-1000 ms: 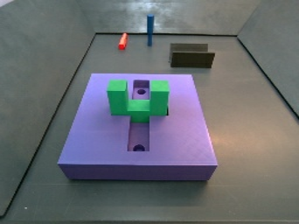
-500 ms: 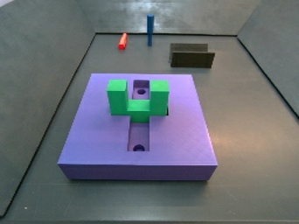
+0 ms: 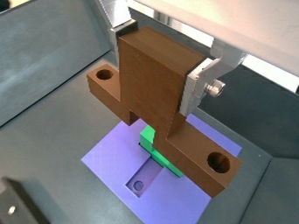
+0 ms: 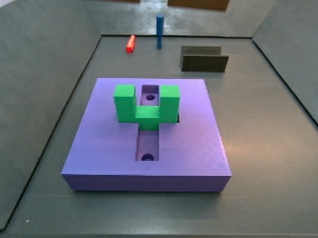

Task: Pick up the brown object. Move up. Place the brown object on the fixture. Regrasp the brown object. Move to above the board. Insert the brown object.
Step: Insert the brown object.

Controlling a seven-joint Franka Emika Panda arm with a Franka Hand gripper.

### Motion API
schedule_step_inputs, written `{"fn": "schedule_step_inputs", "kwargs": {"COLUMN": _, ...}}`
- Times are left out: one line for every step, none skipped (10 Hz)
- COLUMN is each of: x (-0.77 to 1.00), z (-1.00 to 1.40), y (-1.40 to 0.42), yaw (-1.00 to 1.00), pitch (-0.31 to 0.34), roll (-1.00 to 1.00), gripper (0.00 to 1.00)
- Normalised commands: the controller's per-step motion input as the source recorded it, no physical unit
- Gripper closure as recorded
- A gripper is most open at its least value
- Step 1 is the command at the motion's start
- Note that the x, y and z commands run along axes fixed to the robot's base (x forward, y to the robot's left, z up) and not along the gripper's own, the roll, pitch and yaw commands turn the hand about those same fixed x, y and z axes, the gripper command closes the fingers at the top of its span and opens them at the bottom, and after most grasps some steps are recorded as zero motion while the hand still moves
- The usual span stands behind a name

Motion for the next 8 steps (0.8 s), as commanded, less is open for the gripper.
{"fn": "schedule_step_inputs", "kwargs": {"x": 0.07, "z": -0.39, "y": -0.02, "yaw": -0.41, "pitch": -0.160, "roll": -0.31, "gripper": 1.00}}
{"fn": "schedule_step_inputs", "kwargs": {"x": 0.09, "z": -0.42, "y": -0.02, "yaw": -0.40, "pitch": -0.104, "roll": -0.33, "gripper": 1.00}}
{"fn": "schedule_step_inputs", "kwargs": {"x": 0.19, "z": -0.37, "y": -0.02, "yaw": -0.41, "pitch": 0.000, "roll": -0.26, "gripper": 1.00}}
{"fn": "schedule_step_inputs", "kwargs": {"x": 0.27, "z": -0.36, "y": -0.03, "yaw": -0.49, "pitch": 0.000, "roll": -0.24, "gripper": 1.00}}
{"fn": "schedule_step_inputs", "kwargs": {"x": 0.37, "z": -0.29, "y": -0.05, "yaw": -0.58, "pitch": 0.034, "roll": -0.20, "gripper": 1.00}}
{"fn": "schedule_step_inputs", "kwargs": {"x": 0.38, "z": -0.26, "y": -0.03, "yaw": -0.62, "pitch": 0.086, "roll": -0.20, "gripper": 1.00}}
{"fn": "schedule_step_inputs", "kwargs": {"x": 0.40, "z": -0.24, "y": -0.02, "yaw": -0.60, "pitch": 0.124, "roll": -0.18, "gripper": 1.00}}
{"fn": "schedule_step_inputs", "kwargs": {"x": 0.39, "z": -0.23, "y": -0.02, "yaw": -0.59, "pitch": 0.150, "roll": -0.17, "gripper": 1.00}}
